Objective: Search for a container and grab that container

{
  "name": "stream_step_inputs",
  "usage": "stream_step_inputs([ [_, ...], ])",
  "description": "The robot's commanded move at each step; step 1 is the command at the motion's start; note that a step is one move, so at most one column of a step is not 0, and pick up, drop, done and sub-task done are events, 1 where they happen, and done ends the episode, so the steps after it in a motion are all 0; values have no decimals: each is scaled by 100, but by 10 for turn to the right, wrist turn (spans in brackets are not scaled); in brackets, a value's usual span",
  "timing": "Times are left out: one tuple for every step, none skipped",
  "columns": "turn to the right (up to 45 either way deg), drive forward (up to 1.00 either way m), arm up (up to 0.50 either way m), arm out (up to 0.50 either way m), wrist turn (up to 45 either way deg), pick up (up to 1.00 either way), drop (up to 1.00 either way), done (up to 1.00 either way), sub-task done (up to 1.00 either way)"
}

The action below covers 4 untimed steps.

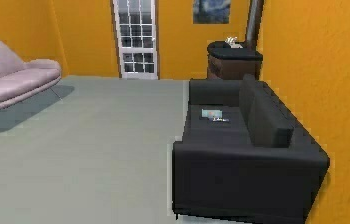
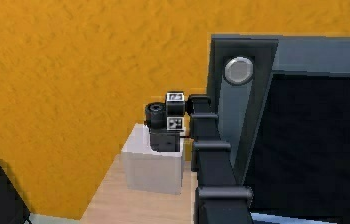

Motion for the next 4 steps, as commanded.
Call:
stream_step_inputs([
  [0, 0, 0, 0, 150, 0, 0, 0, 0],
  [0, 0, -30, 0, 0, 0, 0, 0, 0],
  [0, 0, 0, 0, 0, 100, 0, 0, 0],
  [0, 0, 10, 0, 0, 0, 0, 0, 0],
])
